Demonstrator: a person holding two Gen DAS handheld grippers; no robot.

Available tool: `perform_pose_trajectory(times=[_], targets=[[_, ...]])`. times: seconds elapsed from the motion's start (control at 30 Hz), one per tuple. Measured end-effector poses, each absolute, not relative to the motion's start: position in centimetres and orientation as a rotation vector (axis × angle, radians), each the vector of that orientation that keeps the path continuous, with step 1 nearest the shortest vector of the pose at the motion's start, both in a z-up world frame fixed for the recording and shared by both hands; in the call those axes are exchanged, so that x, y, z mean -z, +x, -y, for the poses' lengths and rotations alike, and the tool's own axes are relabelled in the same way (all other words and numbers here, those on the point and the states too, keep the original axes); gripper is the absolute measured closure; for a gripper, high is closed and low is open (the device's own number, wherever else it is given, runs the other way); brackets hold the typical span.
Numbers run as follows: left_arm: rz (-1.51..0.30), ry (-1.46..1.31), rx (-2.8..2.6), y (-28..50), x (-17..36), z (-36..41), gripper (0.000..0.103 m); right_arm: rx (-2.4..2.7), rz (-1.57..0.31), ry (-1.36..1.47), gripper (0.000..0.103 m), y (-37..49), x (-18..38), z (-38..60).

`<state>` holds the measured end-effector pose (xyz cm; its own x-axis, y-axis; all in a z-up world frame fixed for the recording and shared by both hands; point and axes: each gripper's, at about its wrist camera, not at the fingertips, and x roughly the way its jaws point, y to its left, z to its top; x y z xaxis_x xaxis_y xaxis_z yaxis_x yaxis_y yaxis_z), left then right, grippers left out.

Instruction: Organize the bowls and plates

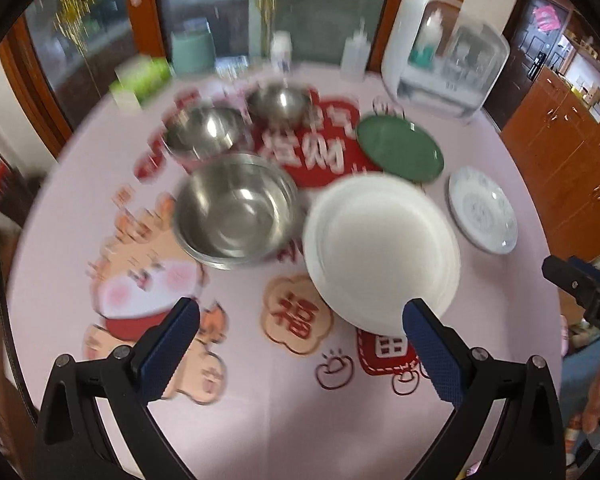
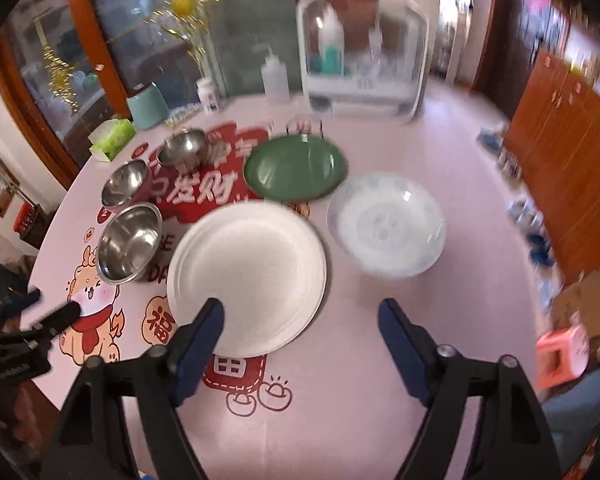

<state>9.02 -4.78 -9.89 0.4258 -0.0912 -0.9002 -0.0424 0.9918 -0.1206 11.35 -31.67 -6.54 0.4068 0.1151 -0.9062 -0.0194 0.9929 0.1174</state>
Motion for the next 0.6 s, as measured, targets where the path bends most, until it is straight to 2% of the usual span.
perform_pose_trajectory(times=[0.13, 0.3, 0.43, 0.6], targets=[[-1.207, -0.193, 0.052, 11.4, 14.0, 4.5, 0.007, -0.088, -1.21, 0.148, 0.029, 13.2, 9.5, 32.2], [-1.279, -0.25, 0.086, 14.3, 17.2, 4.6, 0.016, -0.089, -1.285, 0.196, 0.039, 15.9, 13.4, 32.5], [-1.325, -0.256, 0.1, 16.0, 19.1, 4.9, 0.018, -0.071, -1.339, 0.206, 0.045, 17.7, 16.2, 32.7], [-1.385, -0.28, 0.121, 17.6, 21.4, 4.9, 0.03, -0.062, -1.392, 0.234, 0.051, 19.4, 19.1, 33.0]])
